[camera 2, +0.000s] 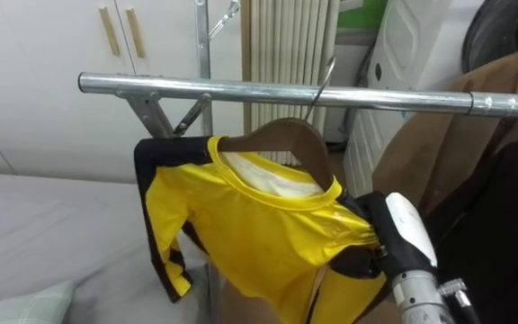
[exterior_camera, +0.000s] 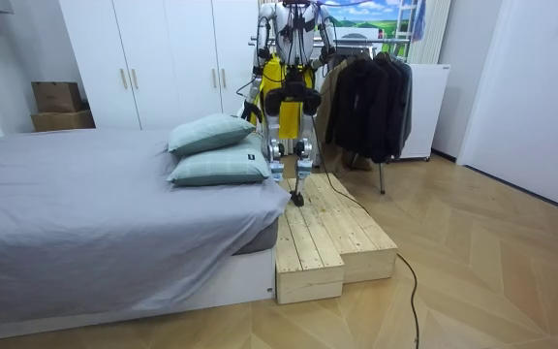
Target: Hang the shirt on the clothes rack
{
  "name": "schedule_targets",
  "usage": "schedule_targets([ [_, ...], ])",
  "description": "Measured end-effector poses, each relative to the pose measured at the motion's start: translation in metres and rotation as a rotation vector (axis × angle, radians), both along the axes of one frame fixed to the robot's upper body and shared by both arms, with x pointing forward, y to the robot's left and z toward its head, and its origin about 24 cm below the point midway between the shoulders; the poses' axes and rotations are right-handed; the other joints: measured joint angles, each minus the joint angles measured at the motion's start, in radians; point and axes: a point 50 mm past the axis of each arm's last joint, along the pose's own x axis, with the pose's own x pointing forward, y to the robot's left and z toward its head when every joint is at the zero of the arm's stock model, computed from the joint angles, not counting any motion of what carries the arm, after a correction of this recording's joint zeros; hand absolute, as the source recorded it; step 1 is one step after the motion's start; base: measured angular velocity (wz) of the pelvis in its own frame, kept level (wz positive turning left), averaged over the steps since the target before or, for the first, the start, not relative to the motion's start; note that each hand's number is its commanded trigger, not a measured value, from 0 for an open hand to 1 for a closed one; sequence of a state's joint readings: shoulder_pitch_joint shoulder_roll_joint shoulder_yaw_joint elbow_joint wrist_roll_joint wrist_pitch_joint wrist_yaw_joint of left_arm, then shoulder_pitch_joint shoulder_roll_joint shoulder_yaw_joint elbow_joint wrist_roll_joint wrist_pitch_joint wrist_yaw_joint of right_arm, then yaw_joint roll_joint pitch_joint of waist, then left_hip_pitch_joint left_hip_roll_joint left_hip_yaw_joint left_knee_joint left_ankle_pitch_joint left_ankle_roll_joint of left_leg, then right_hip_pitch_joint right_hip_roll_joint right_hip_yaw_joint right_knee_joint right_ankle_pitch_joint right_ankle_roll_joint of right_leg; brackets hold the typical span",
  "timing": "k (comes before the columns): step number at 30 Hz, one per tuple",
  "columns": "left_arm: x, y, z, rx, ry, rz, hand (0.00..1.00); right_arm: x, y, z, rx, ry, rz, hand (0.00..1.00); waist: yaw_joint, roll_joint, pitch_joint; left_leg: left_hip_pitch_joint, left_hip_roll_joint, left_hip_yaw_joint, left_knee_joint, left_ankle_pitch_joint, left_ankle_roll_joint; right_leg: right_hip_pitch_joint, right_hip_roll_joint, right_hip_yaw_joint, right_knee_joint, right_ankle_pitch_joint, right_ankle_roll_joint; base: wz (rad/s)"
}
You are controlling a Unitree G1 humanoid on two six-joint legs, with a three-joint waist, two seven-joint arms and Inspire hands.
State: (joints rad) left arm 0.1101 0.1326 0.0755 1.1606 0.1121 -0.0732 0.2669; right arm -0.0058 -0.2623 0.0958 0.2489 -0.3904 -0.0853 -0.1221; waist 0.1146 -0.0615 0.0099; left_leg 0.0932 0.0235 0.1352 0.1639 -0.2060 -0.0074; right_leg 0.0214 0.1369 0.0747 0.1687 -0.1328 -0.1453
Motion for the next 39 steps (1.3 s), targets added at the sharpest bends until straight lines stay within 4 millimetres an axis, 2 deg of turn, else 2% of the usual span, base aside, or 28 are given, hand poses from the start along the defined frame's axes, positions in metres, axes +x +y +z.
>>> schedule_targets([
  [5, 0.001, 0.001, 0.0, 0.008, -0.002, 0.003, 0.0, 0.0, -0.003, -0.011, 0.0, 0.079, -0.003, 1.0, 0.0, -0.003, 0.0003, 0.004, 0.0, -0.003, 0.0, 0.0, 0.0, 0.004, -0.001, -0.002, 0.0, 0.0, 0.0, 0.0],
  [9, 0.0, 0.002, 0.001, 0.011, -0.001, 0.0, 0.0, 0.005, -0.006, -0.016, 0.011, 0.102, -0.014, 1.0, -0.005, -0.016, 0.0031, 0.005, -0.002, -0.005, 0.0, 0.0, 0.0, 0.007, -0.002, -0.006, -0.001, 0.0, 0.0, 0.03],
  [14, -0.004, 0.004, 0.001, 0.016, 0.01, 0.003, 0.0, 0.003, -0.008, -0.022, 0.006, 0.113, -0.025, 1.0, -0.003, -0.021, -0.0006, 0.007, -0.003, -0.005, 0.0, 0.0, 0.0, 0.014, -0.003, -0.009, -0.017, 0.0, 0.0, 0.01],
  [24, -0.004, 0.005, 0.001, 0.018, 0.008, 0.002, 0.0, 0.002, -0.007, -0.023, -0.025, 0.091, -0.023, 1.0, -0.003, -0.018, -0.0043, 0.007, -0.003, -0.005, 0.0, 0.0, 0.0, 0.02, -0.003, -0.011, -0.017, 0.0, 0.0, 0.0],
  [39, -0.003, 0.005, 0.001, 0.015, 0.007, 0.003, 0.0, 0.001, -0.006, -0.024, -0.061, 0.09, -0.017, 1.0, -0.005, -0.02, -0.0053, 0.018, -0.004, -0.005, 0.0, 0.0, 0.0, 0.031, -0.004, -0.011, -0.019, 0.0, 0.0, 0.0],
])
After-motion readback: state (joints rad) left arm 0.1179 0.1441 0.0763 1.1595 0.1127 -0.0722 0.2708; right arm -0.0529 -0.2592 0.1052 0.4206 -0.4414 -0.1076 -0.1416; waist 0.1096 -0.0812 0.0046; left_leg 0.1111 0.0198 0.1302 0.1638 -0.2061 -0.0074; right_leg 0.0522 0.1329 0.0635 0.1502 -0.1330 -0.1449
